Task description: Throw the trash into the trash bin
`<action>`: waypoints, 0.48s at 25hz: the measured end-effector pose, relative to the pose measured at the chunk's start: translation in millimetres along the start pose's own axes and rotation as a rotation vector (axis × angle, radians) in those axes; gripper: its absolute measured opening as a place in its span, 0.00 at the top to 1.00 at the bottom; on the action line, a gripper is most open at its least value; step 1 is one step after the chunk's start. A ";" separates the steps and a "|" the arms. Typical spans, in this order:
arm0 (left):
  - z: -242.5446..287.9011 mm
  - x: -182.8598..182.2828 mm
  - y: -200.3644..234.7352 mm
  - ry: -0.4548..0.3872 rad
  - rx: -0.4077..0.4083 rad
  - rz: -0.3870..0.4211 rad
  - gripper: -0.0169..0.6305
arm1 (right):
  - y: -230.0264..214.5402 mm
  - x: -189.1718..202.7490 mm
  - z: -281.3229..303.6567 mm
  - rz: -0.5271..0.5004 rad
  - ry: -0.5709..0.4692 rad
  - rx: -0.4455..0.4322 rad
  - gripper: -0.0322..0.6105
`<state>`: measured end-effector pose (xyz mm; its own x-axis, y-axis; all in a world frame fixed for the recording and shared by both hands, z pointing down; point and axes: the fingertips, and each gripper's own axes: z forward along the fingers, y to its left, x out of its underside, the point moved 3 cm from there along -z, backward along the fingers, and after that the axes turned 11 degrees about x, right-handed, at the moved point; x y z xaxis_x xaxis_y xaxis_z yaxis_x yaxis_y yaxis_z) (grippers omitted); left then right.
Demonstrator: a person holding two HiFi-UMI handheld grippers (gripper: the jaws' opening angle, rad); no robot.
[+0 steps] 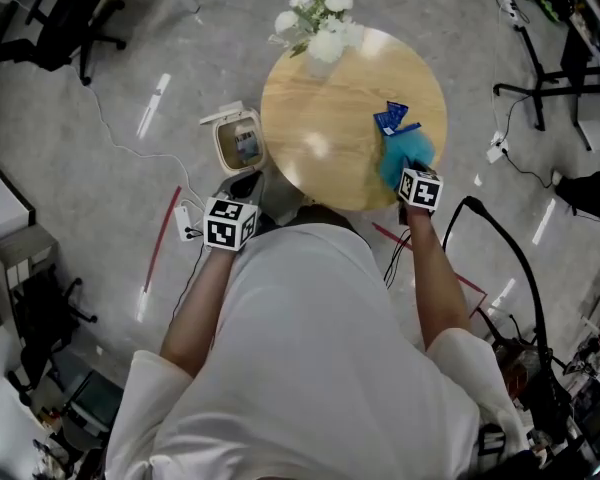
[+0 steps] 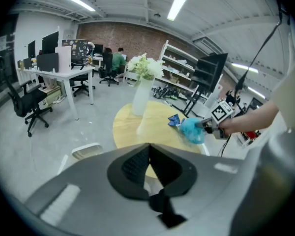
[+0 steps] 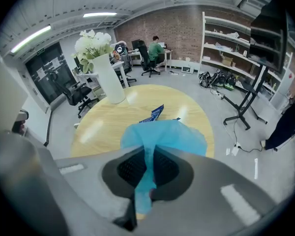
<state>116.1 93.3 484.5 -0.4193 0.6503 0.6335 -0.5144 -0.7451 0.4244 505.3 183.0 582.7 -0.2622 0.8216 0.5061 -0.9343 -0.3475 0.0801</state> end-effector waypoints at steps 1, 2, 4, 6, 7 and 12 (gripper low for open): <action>-4.0 1.0 1.1 -0.001 -0.001 -0.001 0.97 | 2.7 -0.2 -2.4 0.001 -0.003 -0.001 0.94; -7.8 2.2 2.3 -0.002 -0.001 -0.001 0.97 | 6.0 -0.5 -4.3 0.002 -0.008 -0.006 0.94; -14.2 4.4 5.0 -0.004 -0.002 -0.003 0.97 | 13.0 -1.5 -7.8 0.002 -0.021 -0.018 0.94; -18.8 6.7 7.3 -0.007 -0.002 -0.003 0.97 | 17.7 -4.3 -14.5 -0.001 -0.032 -0.013 0.94; -20.8 7.7 8.1 -0.009 -0.001 -0.004 0.97 | 20.0 -5.7 -17.8 0.000 -0.039 -0.011 0.94; -29.5 13.7 14.0 -0.018 0.008 -0.004 0.97 | 39.1 -11.1 -30.0 -0.001 -0.069 -0.025 0.94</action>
<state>81.1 96.2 480.0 -0.4036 0.6506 0.6433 -0.5102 -0.7437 0.4320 464.4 173.8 554.5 -0.2444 0.7888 0.5639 -0.9406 -0.3341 0.0598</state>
